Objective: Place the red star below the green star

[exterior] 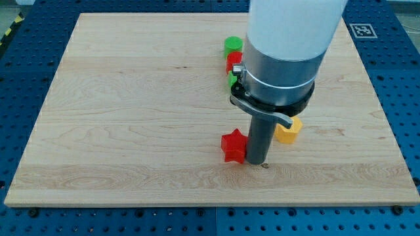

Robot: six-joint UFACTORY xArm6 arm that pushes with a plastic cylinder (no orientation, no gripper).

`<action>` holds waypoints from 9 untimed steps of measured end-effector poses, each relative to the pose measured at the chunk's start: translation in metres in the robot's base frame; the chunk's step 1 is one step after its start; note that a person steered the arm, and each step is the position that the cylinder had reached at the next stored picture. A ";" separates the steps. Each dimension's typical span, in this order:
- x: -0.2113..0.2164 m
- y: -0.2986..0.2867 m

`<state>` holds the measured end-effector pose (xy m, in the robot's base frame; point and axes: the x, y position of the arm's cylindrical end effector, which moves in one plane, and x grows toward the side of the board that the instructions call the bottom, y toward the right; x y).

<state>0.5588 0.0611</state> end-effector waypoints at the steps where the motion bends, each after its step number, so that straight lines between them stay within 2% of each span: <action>1: 0.004 -0.009; 3: 0.052 -0.037; 4: 0.055 -0.061; 6: 0.042 -0.069; 8: 0.039 -0.042; 9: 0.016 -0.041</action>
<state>0.5747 0.0202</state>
